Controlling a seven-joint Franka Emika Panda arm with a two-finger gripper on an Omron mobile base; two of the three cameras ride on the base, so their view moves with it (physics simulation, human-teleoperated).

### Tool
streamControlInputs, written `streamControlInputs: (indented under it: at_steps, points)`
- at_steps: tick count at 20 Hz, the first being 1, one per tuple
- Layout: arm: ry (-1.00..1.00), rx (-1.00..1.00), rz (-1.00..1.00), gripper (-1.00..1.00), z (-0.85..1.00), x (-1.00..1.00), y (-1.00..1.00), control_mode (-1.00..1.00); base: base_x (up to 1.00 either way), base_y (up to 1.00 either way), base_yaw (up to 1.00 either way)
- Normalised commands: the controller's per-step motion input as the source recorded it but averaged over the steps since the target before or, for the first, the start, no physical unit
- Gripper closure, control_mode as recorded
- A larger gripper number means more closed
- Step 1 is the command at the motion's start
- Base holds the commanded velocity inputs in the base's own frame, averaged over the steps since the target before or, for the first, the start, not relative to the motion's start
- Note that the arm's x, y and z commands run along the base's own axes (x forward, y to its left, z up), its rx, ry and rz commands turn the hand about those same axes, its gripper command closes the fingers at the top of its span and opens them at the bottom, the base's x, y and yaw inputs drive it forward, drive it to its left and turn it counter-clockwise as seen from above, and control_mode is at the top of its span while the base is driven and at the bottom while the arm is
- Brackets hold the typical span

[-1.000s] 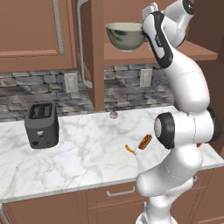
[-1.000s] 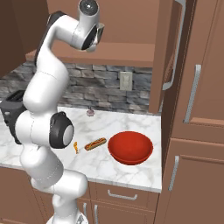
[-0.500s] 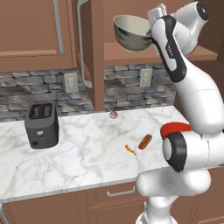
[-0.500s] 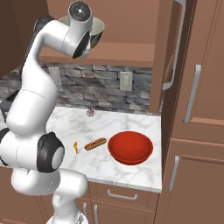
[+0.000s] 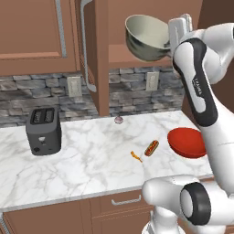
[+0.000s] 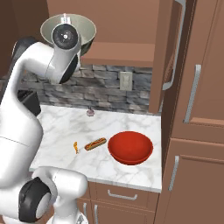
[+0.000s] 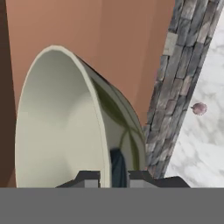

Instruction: Pick both bowls and place them on the counter. Then place the shrimp in one bowl and place the hot dog in the other bowl.

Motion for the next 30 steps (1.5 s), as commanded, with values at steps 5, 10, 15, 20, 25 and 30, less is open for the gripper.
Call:
streamControlInputs:
  at_steps: [5, 10, 15, 20, 25, 30]
  points:
    - [-0.03, 0.00, 0.06, 1.00, -0.28, -1.00, 0.01, -1.00, 0.00, 0.00, 0.00]
    - [0.00, 0.00, 0.10, 1.00, -0.44, -1.00, 0.00, -1.00, 0.00, 0.00, 0.00]
    - [0.04, -0.01, 0.07, 1.00, -0.71, -0.94, 0.00, -1.00, 0.00, 0.00, 0.00]
    - [0.18, -0.07, 0.03, 1.00, -0.97, -0.52, 0.07, -1.00, 0.00, 0.00, 0.00]
    - [0.18, -0.08, 0.03, 1.00, -0.66, 0.22, 0.43, -1.00, 0.00, 0.00, 0.00]
    - [0.18, -0.02, 0.12, 1.00, -0.52, 0.60, 0.52, -1.00, 0.00, 0.00, 0.00]
